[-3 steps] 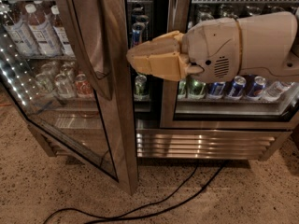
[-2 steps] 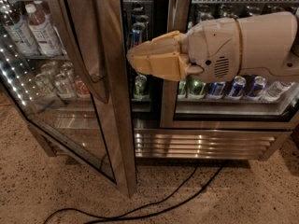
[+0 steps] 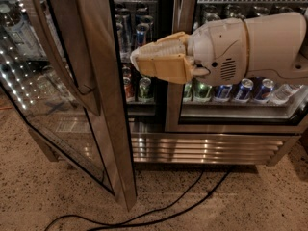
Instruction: Open left fridge door
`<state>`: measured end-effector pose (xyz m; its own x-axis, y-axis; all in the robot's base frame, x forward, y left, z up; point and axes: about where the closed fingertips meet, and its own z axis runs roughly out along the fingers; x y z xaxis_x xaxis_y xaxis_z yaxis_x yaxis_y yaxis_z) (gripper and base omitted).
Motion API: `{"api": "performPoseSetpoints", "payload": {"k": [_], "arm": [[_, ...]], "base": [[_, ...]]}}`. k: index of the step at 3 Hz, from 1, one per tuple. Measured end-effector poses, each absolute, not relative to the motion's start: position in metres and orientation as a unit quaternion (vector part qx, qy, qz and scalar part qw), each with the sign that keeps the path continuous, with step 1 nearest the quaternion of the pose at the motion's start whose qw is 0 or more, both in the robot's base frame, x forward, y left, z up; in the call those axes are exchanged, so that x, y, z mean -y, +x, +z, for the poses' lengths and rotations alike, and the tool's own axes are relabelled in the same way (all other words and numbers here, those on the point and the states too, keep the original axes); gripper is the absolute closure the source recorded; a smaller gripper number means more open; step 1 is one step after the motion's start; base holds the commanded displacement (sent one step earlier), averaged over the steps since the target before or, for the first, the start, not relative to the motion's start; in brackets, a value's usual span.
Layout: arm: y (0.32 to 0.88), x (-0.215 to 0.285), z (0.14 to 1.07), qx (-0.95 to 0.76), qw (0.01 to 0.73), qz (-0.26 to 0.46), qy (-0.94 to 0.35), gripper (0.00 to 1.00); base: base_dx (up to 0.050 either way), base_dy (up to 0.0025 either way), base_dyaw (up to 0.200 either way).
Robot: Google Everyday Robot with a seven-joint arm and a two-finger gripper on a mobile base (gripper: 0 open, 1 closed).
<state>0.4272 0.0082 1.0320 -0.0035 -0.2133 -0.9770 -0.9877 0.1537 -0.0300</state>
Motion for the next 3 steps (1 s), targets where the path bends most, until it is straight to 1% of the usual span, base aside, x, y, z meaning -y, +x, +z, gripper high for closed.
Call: {"api": "performPoseSetpoints", "payload": {"k": [1,2,3], "arm": [[0.4272,-0.0082,1.0321,-0.585,0.484,0.400,-0.513,0.76],[0.4272,-0.0082,1.0321,-0.585,0.484,0.400,-0.513,0.58],[0.4271,-0.0082,1.0321,-0.585,0.484,0.400,-0.513,0.34]], "base": [[0.000,0.00000,0.000],[0.000,0.00000,0.000],[0.000,0.00000,0.000]]}}
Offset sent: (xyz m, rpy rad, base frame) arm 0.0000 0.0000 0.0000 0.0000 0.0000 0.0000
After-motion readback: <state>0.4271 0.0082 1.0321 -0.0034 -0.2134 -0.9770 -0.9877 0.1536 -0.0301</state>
